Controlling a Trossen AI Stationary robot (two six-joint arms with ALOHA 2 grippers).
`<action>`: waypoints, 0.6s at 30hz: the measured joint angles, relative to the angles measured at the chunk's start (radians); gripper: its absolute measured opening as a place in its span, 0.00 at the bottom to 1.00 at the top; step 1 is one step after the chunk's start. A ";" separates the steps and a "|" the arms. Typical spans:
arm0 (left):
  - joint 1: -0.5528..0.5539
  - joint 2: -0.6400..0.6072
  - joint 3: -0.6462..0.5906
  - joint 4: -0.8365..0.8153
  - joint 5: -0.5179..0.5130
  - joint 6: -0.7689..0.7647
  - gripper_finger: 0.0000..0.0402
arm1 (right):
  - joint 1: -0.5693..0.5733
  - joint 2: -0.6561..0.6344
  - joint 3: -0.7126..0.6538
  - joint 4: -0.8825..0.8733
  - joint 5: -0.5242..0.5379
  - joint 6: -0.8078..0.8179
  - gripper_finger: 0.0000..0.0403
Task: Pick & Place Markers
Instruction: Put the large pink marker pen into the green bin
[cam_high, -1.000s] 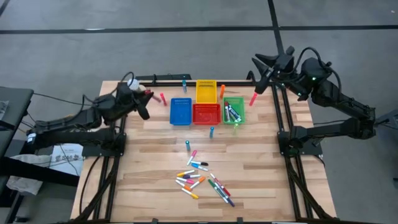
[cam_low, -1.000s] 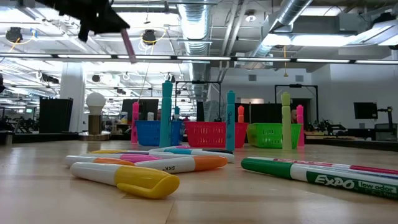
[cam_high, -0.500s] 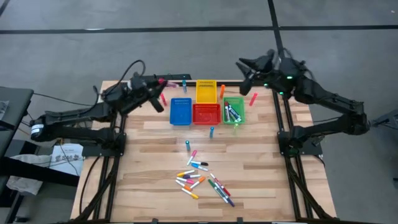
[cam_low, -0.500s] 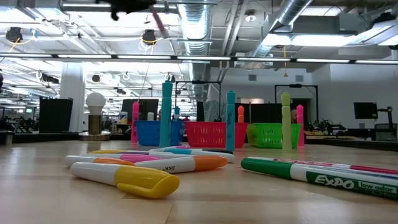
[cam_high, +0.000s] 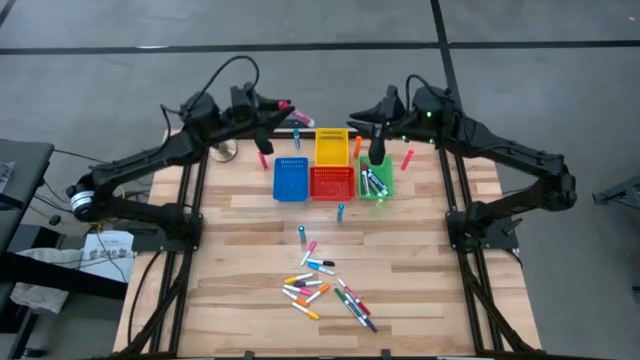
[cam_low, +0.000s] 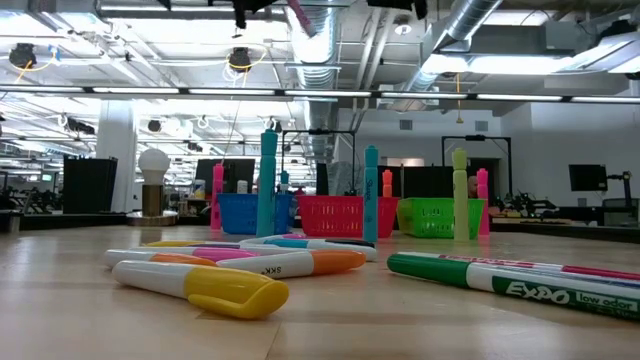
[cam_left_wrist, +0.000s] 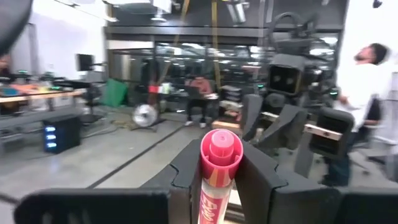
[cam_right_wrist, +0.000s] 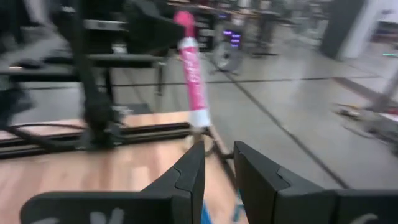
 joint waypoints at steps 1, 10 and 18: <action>0.003 0.019 0.020 0.000 0.020 -0.006 0.19 | -0.014 0.000 0.005 0.000 -0.036 0.000 0.18; 0.008 0.161 0.144 0.003 0.124 -0.018 0.19 | -0.070 0.004 0.040 -0.009 -0.068 -0.010 0.20; -0.026 0.229 0.183 0.018 0.123 -0.020 0.19 | -0.046 0.073 0.040 0.001 -0.066 -0.017 0.42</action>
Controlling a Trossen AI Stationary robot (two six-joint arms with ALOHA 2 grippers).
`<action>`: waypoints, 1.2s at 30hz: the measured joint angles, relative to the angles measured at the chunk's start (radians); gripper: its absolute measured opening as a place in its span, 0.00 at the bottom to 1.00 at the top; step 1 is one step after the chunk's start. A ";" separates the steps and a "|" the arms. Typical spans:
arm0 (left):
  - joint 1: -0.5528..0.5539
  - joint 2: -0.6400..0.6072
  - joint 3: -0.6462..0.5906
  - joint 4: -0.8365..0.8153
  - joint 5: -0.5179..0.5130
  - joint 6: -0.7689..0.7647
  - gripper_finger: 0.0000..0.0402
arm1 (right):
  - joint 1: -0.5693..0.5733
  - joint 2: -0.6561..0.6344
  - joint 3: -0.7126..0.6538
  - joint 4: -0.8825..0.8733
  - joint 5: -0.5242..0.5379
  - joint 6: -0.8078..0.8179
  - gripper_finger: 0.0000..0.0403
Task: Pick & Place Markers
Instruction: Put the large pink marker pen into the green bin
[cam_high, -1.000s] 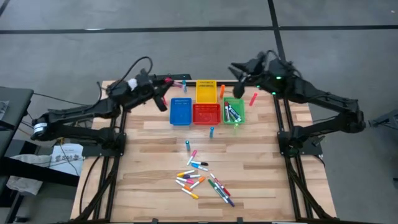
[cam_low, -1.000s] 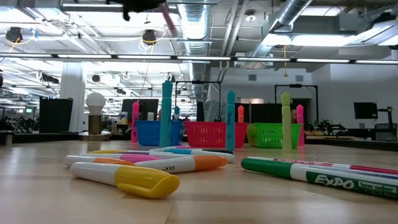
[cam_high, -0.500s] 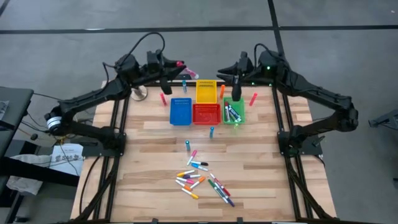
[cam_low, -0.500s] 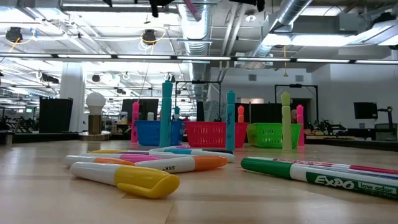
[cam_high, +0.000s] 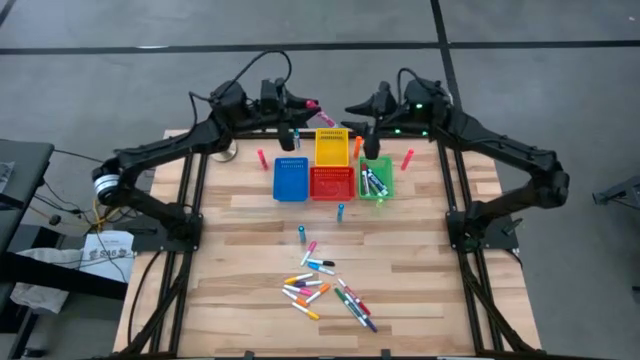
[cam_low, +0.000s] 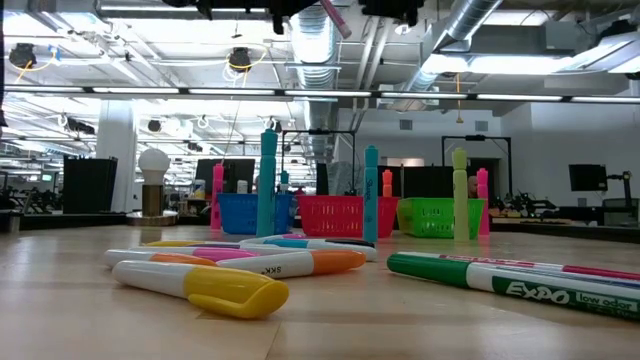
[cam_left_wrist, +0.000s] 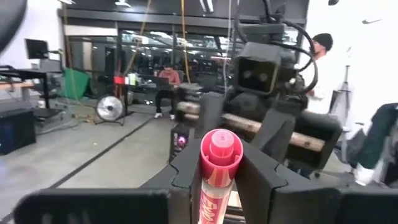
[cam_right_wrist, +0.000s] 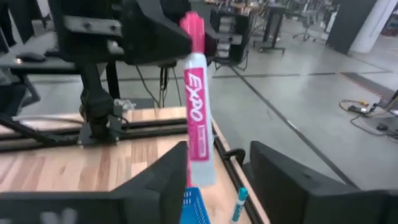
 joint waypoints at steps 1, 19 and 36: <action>-0.005 0.003 0.000 0.001 0.000 0.000 0.19 | 0.001 0.012 0.000 0.004 0.000 -0.008 0.45; -0.058 0.009 -0.002 0.015 -0.001 0.003 0.19 | 0.077 0.158 0.101 0.035 0.000 -0.081 0.62; -0.061 0.009 -0.003 0.016 -0.009 0.029 0.19 | 0.093 0.146 0.102 0.052 0.050 -0.071 0.12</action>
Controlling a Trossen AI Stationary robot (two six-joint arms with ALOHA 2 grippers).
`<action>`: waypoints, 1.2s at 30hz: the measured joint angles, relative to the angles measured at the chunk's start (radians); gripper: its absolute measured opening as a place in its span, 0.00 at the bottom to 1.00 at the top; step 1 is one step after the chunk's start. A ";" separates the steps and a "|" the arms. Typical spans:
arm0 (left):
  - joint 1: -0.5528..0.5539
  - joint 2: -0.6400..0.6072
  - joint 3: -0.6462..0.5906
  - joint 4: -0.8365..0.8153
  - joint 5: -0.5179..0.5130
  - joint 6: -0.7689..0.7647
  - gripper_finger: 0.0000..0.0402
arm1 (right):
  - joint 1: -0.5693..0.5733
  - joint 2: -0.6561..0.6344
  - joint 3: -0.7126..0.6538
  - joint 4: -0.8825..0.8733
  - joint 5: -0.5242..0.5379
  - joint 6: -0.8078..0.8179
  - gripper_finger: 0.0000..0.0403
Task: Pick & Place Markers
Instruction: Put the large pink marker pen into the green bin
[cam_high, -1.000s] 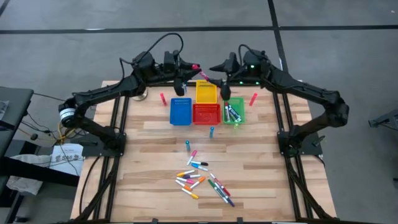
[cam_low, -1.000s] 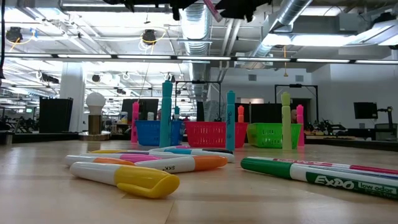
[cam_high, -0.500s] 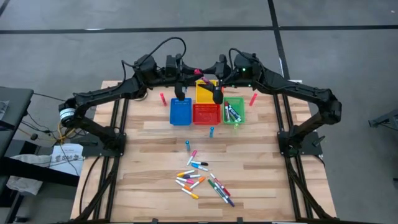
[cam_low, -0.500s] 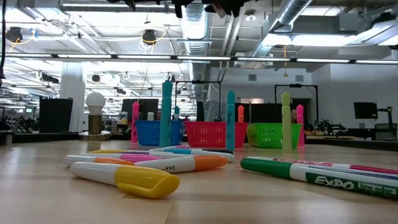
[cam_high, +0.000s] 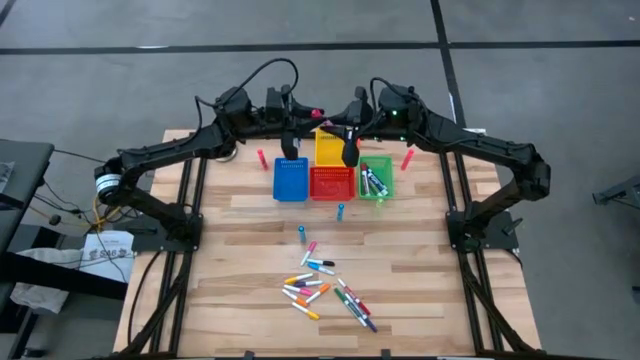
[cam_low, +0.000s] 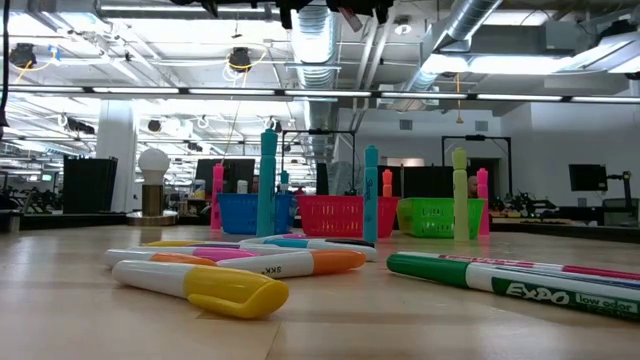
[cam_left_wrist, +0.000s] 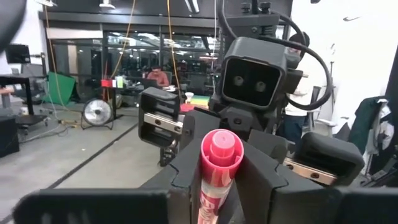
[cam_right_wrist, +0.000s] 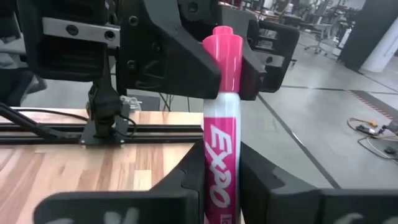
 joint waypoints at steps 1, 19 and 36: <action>0.000 0.000 0.000 -0.002 0.000 0.008 0.20 | 0.000 0.000 0.000 -0.001 0.000 -0.001 0.12; 0.005 -0.121 0.000 0.000 -0.279 0.183 0.49 | -0.019 0.000 0.000 -0.041 0.004 0.001 0.14; 0.027 -0.197 0.000 -0.153 -0.390 0.181 0.45 | -0.263 0.000 -0.001 -0.562 0.030 0.253 0.14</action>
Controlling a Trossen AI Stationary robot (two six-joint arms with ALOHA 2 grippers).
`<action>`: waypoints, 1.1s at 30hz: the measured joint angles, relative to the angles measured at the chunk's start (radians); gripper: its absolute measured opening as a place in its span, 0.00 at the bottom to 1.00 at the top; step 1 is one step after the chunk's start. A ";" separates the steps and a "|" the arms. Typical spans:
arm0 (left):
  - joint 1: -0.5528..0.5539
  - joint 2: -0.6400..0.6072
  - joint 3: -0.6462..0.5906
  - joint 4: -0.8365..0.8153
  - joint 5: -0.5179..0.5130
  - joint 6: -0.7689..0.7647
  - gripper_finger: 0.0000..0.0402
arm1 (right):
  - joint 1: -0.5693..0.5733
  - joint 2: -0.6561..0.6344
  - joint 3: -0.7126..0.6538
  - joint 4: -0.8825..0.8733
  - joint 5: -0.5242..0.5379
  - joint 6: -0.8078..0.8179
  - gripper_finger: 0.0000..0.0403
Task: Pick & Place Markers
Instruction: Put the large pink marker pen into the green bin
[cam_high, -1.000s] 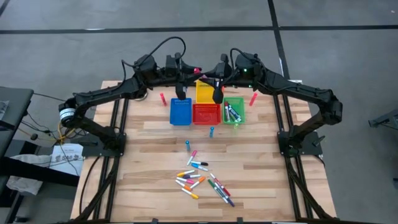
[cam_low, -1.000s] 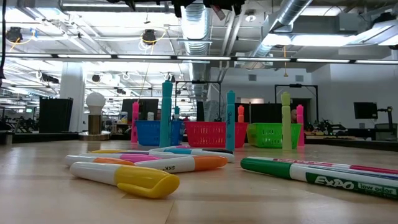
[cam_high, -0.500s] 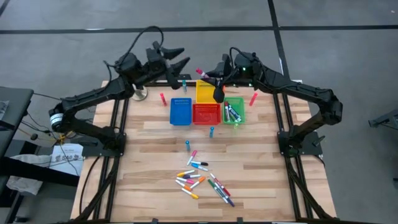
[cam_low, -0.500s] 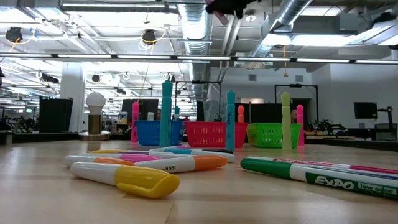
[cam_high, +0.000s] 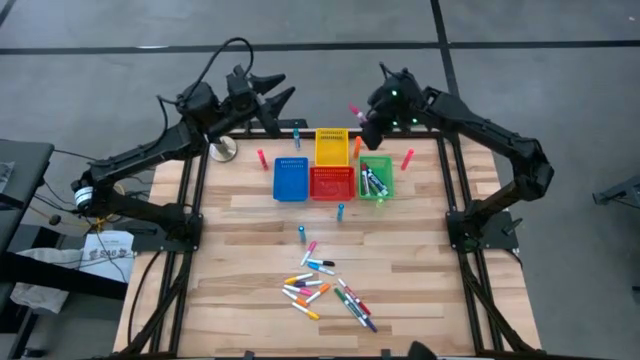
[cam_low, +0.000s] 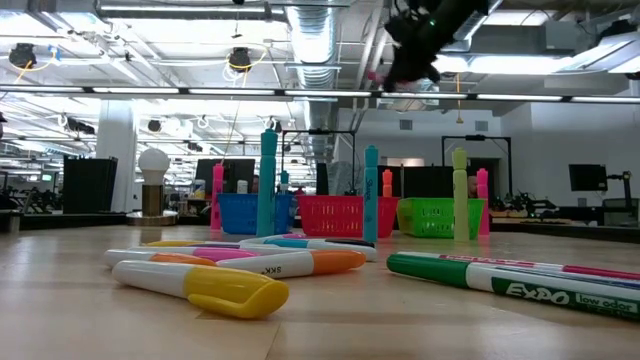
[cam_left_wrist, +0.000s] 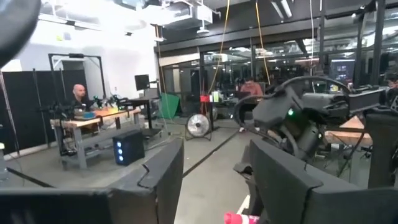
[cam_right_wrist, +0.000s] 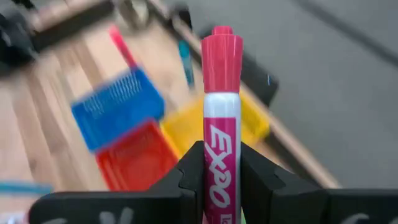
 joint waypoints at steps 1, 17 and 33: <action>-0.002 0.001 0.000 -0.011 0.000 0.000 0.45 | -0.005 0.000 0.000 -0.046 -0.004 0.000 0.14; -0.003 0.002 0.000 -0.034 0.000 -0.036 0.45 | 0.015 0.000 -0.185 -0.169 -0.115 0.049 0.14; -0.003 -0.001 0.000 -0.085 0.005 -0.076 0.45 | 0.048 0.000 -0.353 -0.027 -0.077 0.211 0.14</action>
